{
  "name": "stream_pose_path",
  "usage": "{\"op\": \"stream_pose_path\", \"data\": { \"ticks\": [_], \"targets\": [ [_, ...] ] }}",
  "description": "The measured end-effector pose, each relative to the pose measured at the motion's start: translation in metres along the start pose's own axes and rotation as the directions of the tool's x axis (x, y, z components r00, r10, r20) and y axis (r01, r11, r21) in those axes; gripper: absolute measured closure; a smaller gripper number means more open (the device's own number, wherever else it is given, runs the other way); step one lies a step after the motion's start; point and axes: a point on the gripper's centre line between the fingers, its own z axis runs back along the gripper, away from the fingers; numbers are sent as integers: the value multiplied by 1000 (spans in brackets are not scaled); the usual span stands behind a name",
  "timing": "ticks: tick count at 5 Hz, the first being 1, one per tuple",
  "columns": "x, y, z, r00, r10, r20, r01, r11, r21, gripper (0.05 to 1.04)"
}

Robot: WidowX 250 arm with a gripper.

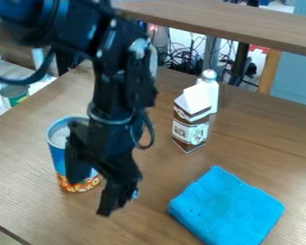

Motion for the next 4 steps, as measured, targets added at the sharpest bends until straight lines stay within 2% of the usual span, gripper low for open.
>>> {"op": "stream_pose_path", "data": {
  "ticks": [1,2,4],
  "targets": [
    [-9,6,-15,1000,14,-14,-14,1000,-14,79],
    [-7,20,-26,998,41,-41,-41,999,-10,79],
    [3,73,-18,971,233,-53,-236,970,-55,79]
  ]
}}
